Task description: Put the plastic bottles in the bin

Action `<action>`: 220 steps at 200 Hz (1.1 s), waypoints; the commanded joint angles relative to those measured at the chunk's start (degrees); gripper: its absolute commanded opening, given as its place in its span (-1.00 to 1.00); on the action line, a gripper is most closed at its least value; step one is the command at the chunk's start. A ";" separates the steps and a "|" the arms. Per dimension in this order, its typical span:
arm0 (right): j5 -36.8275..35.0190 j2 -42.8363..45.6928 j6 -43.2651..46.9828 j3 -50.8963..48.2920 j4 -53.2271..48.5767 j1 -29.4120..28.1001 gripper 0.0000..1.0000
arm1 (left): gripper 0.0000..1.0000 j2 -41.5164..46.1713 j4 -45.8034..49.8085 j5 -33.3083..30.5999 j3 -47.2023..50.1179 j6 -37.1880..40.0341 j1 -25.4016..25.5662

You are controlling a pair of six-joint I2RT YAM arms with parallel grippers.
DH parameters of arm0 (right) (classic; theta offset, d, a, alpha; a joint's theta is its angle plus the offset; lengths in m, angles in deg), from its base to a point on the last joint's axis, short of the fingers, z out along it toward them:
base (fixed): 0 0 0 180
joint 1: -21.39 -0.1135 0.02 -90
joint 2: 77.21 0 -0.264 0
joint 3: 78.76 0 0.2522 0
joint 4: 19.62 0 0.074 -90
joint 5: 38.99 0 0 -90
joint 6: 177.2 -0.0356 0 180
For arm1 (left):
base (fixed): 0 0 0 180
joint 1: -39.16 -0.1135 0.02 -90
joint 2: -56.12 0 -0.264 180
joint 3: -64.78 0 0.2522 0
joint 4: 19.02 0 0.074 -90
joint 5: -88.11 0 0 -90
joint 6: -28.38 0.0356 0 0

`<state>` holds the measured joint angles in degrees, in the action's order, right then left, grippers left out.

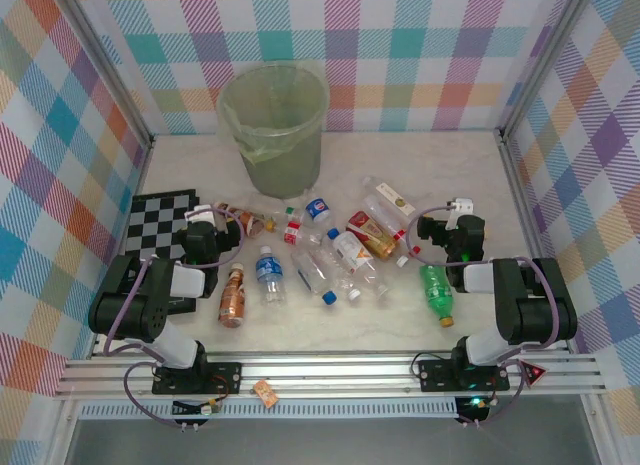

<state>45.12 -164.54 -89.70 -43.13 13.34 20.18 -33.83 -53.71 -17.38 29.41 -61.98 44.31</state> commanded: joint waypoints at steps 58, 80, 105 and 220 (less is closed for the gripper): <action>-0.39 -0.52 0.40 1.07 1.75 -0.45 0.98 | 0.99 -0.51 -2.53 0.51 -1.08 0.54 0.39; -0.33 -0.56 0.44 1.07 1.75 -0.46 0.98 | 0.99 -0.49 -2.53 0.48 -1.08 0.59 0.43; -0.37 -0.56 0.44 1.07 1.70 -0.46 0.98 | 0.99 -0.51 -2.53 0.54 -1.10 0.58 0.39; 1.01 -0.56 0.13 1.33 1.09 0.17 0.98 | 0.99 -0.49 -1.82 1.42 -1.47 0.36 0.00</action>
<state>45.09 -164.54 -89.68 -43.13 13.32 20.20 -33.83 -53.66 -17.29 29.33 -61.98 44.29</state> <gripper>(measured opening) 0.990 0.997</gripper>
